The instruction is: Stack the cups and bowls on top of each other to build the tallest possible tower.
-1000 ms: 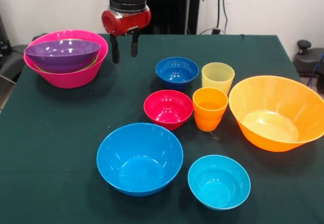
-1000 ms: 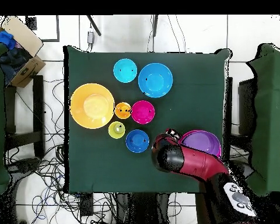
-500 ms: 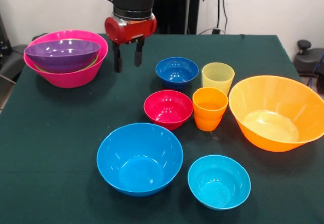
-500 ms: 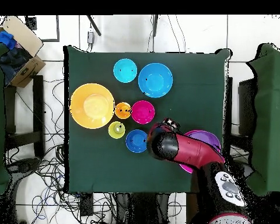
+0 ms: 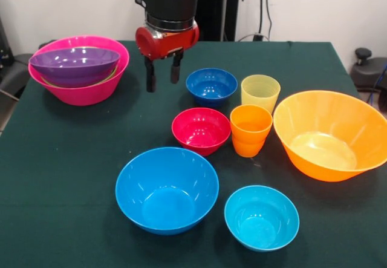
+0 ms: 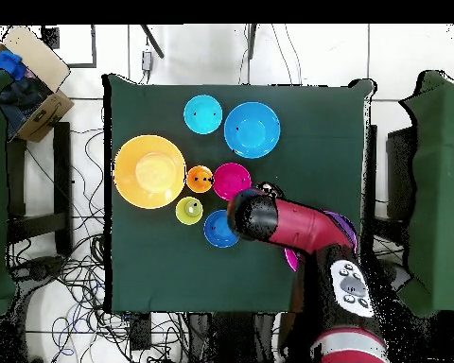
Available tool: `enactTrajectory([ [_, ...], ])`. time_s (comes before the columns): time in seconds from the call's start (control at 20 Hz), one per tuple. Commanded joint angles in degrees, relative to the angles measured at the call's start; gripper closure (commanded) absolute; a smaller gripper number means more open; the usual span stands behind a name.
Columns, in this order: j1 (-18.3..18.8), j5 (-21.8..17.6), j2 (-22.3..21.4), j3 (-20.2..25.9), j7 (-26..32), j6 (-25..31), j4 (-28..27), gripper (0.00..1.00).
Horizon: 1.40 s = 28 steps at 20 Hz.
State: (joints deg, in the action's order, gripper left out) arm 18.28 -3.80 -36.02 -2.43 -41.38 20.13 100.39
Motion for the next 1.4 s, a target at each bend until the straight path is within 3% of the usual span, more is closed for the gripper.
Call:
enactTrajectory([
  [0.05, -4.95, 2.14, 4.84, -1.39, -14.40, 11.92, -10.48, 0.00],
  [0.6, -5.28, 2.00, 6.73, -1.72, -15.04, 20.55, -17.10, 0.00],
  [0.8, -2.66, 1.40, 3.87, -0.75, -12.24, 22.33, -15.61, 0.00],
  [1.0, 1.24, 2.58, 2.56, 2.04, -6.79, 38.71, -24.46, 0.00],
  [1.15, 1.53, 2.87, 4.32, 4.07, -6.73, 48.59, -32.26, 0.00],
  [1.3, 0.77, 0.34, 6.69, 6.32, -2.86, 59.90, -40.12, 0.00],
  [1.4, 1.23, 0.88, 7.89, 9.45, -0.35, 63.60, -42.87, 0.00],
])
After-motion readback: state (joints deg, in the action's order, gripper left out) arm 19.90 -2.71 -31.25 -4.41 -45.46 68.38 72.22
